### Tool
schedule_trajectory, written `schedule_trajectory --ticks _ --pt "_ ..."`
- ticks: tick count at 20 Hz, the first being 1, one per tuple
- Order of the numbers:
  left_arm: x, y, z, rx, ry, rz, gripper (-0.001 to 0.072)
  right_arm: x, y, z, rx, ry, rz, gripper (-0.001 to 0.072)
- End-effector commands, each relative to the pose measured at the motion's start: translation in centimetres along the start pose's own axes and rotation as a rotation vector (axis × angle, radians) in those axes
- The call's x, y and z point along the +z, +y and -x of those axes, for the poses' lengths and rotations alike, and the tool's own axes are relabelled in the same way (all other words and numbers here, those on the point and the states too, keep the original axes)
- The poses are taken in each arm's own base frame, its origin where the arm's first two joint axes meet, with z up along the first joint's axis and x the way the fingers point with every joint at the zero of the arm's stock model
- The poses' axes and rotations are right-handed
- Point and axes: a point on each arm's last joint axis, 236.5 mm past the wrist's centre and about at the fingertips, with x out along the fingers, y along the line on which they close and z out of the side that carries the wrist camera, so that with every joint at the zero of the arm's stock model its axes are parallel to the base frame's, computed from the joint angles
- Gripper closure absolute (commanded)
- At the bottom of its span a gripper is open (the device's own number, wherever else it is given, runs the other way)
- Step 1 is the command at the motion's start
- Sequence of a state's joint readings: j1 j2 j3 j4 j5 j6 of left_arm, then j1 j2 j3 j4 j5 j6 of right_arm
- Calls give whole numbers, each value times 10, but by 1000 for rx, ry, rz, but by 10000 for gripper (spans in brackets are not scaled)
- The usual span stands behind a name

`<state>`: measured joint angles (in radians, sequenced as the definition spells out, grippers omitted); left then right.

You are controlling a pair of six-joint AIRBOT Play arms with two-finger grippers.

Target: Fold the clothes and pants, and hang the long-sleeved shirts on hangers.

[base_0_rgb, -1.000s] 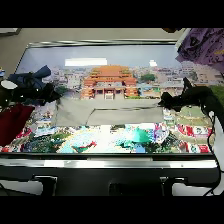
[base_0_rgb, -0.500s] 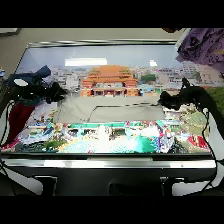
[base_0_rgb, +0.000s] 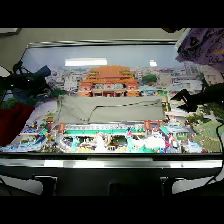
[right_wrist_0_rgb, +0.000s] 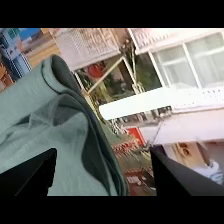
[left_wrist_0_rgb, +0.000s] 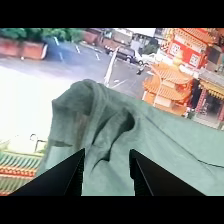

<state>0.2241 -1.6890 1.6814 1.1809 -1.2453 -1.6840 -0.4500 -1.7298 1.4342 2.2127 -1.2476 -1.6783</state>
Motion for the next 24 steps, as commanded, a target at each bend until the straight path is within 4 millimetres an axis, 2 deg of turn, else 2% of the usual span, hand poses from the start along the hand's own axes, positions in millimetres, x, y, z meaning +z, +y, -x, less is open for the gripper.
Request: schedule_trajectory --ticks 1,3,7,8,9,10,11,13,14,15,17,19,21,24 --pt "9 18 38 173 -86 -89 370 -26 -1 -20 91 158 34 45" --pt "8 11 44 188 -100 -120 371 -31 6 -40 108 184 46 45" --pt "2 -5 39 177 -91 -153 371 -50 25 -81 95 247 99 61" --pt "1 -8 38 175 -89 -161 371 -52 29 -89 87 246 116 114" --pt "0 -11 37 173 -88 -167 371 -53 34 -94 79 241 140 252" --pt "-1 -14 36 170 -87 -172 372 -53 38 -95 78 233 150 450" --pt "-2 -18 35 163 -85 -180 374 -53 43 -93 82 227 160 683" --pt "-9 -38 26 120 -73 -196 444 -49 53 -75 77 197 155 679" --pt "-17 -57 16 69 -54 -201 636 -48 58 -63 60 179 143 679" --pt "-27 -80 4 12 -34 -210 687 -47 61 -47 29 157 138 679" --pt "-50 -129 -27 -94 12 -200 687 -47 65 -14 -38 107 131 679" --pt "-88 -186 -67 -203 85 -178 689 -45 69 19 -100 31 150 679" --pt "-139 -235 -106 -281 167 -198 689 -42 77 53 -140 -56 186 679" --pt "-219 -304 -150 -404 262 -177 689 -44 89 99 -181 -171 222 679"
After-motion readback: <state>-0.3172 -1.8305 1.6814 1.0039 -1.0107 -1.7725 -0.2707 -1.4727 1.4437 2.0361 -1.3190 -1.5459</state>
